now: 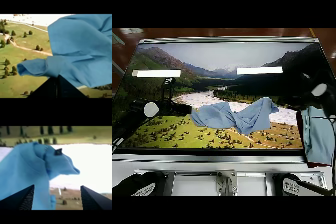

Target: Fold the shirts.

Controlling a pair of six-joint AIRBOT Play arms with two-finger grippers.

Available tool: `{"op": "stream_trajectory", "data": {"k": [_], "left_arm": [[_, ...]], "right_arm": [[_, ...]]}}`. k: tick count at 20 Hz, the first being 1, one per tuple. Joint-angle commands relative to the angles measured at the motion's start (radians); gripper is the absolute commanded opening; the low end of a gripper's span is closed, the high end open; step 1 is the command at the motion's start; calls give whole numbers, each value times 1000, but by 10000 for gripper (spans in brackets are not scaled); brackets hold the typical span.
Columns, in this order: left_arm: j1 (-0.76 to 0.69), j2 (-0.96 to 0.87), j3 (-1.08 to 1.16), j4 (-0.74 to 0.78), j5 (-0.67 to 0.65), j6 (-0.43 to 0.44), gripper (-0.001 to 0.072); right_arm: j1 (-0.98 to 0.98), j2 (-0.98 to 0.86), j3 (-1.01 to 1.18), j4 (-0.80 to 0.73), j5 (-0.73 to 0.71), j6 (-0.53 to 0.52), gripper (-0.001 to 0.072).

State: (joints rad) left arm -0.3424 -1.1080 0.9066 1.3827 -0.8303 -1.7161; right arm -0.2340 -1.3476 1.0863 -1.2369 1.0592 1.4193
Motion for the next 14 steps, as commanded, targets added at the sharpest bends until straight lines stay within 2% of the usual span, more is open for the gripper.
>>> {"op": "stream_trajectory", "data": {"k": [1, 5, 7, 12, 13, 14], "left_arm": [[-1, -6, 0, -4, 8, 1, 36], [-1, -6, 0, -7, 8, 1, 36], [-1, -6, 0, -7, 11, 1, 36], [-1, -6, 0, -7, 11, 0, 36], [-1, -6, 0, -7, 11, 0, 36], [-1, -6, 0, -7, 11, 1, 36]], "right_arm": [[-163, -2, -88, 111, 249, -91, 675], [-89, -16, -282, 148, 137, -147, 675], [-20, -28, -294, 148, 75, -185, 675], [128, -67, -294, 197, -105, -184, 665], [154, -75, -294, 193, -102, -191, 425], [172, -70, -291, 186, -97, -191, 99]]}}
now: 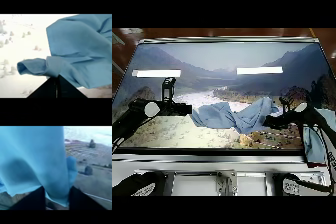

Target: Fold the shirts.

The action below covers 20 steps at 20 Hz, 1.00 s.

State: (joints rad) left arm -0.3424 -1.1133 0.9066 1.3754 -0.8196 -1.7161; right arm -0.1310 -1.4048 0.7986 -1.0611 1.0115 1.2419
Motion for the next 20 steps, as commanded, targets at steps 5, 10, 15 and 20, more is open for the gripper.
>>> {"op": "stream_trajectory", "data": {"k": [5, 10, 15, 20], "left_arm": [[19, 7, 65, 72, -41, 2, 35], [82, 156, 439, 280, -218, 71, 35], [126, 393, 794, 304, -205, 73, 36], [126, 555, 774, 306, -436, 91, 35]], "right_arm": [[72, 171, 166, -106, 161, -31, 64], [72, 498, 518, -305, 191, -18, 64], [72, 718, 827, -485, 82, 171, 64], [72, 773, 872, -474, 175, 277, 64]]}}
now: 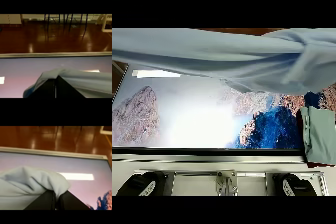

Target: Fold the shirts.

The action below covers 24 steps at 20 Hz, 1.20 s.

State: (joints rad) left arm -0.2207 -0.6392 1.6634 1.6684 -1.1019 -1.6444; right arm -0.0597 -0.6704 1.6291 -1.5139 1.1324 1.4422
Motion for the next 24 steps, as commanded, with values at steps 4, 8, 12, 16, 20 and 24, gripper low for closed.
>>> {"op": "stream_trajectory", "data": {"k": [4, 8, 12, 16, 20, 24], "left_arm": [[4, 117, -177, 11, -325, 26, 35], [4, 134, -544, -3, -287, 27, 35], [4, 110, -833, -116, -4, -60, 35], [4, -14, -946, -227, 216, -124, 35], [4, -177, -949, -282, 274, -123, 36], [4, -232, -949, -281, 290, -117, 36]], "right_arm": [[0, -40, 40, -3, 290, 77, 64], [1, -188, -114, 112, 503, 78, 64], [0, -354, -411, 114, 130, 71, 64], [1, -638, -443, 256, -293, 170, 65], [1, -825, -443, 490, -352, 147, 251], [-56, -785, -442, 453, -32, -66, 652]]}}
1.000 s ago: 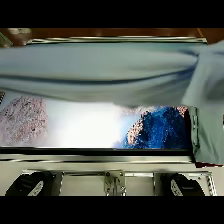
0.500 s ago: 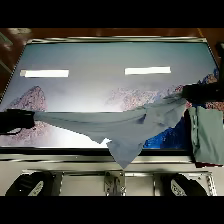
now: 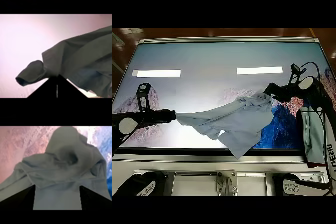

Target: Fold the shirts.

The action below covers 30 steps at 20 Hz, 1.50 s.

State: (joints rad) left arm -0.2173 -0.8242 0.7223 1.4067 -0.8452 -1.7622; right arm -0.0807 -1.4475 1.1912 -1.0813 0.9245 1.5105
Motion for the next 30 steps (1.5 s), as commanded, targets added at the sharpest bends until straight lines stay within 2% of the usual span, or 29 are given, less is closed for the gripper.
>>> {"op": "stream_trajectory", "data": {"k": [1, 3, 5, 8, 14, 19, 20, 22, 23, 24, 27, 29, 30], "left_arm": [[1, -47, -8, -19, 34, 18, 36], [1, -47, -8, -19, 34, 26, 36], [1, -47, -8, -19, 33, 26, 36], [1, -47, -8, -19, 21, 26, 36], [1, -47, -8, -20, 26, 25, 36], [1, -47, -8, -20, 26, 25, 36], [1, -47, -8, -20, 26, 25, 36], [1, -47, -8, -19, 26, 26, 36], [1, -47, -8, -19, 26, 26, 36], [1, -46, -7, -14, 26, 26, 36], [1, -25, 47, 65, 6, 26, 36], [1, 16, 176, 149, -61, 39, 35], [1, 47, 273, 165, -98, 81, 36]], "right_arm": [[-69, 18, -4, -49, 344, -163, 651], [-145, 48, -56, -154, 562, -176, 651], [-224, 80, -198, -48, 591, -176, 651], [-236, 98, -416, 126, 483, -177, 651], [-51, 96, -508, 121, 261, -129, 650], [47, 36, -508, 123, 193, -68, 649], [64, 36, -508, 126, 169, -47, 600], [84, 36, -507, 140, 138, 3, 303], [85, 37, -501, 147, 143, 4, 93], [84, 42, -488, 149, 169, -6, 68], [84, 135, -378, 121, 278, -116, 64], [84, 266, -237, 115, 358, -229, 64], [83, 348, -140, 114, 388, -271, 64]]}}
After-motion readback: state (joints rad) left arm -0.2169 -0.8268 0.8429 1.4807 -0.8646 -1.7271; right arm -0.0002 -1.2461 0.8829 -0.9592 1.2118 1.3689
